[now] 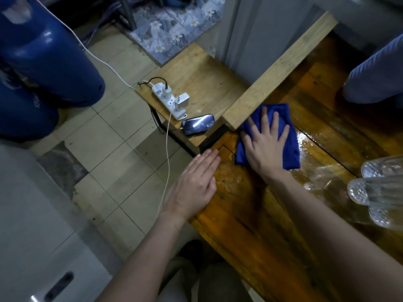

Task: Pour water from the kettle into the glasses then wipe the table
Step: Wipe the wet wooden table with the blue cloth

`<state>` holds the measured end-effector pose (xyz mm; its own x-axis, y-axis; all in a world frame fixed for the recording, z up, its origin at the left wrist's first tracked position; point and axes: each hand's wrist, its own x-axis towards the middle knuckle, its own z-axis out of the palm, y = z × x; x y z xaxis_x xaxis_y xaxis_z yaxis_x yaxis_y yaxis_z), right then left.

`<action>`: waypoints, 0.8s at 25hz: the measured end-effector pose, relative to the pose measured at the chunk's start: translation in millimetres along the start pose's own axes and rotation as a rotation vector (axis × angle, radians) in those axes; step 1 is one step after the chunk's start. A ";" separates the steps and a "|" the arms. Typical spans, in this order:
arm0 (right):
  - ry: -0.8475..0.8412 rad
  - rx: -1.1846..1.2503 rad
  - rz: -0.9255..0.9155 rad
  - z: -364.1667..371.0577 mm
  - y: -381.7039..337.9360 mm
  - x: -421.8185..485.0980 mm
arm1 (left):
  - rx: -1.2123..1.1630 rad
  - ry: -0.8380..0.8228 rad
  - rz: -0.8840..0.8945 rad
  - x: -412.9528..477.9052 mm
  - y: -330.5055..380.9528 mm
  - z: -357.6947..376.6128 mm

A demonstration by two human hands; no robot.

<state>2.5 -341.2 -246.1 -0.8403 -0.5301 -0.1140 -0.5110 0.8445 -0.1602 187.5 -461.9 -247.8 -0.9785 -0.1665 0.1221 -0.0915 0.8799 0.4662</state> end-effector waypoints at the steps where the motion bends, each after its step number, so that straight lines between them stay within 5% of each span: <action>1: -0.001 0.007 -0.003 1.6 -3.9 -11.1 | 0.006 0.000 -0.001 0.0 0.2 0.0; 13: 0.052 0.039 0.017 26.4 -55.8 -153.6 | 0.002 -0.036 0.063 0.3 -2.3 -3.6; 20: 0.084 0.079 0.063 26.6 -6.9 -217.3 | 0.166 -0.049 0.075 -1.4 3.1 -1.1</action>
<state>193.4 -233.9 -246.3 -0.8842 -0.4650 -0.0444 -0.4435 0.8655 -0.2328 188.8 -459.4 -245.6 -0.9912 -0.0791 0.1064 -0.0431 0.9511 0.3058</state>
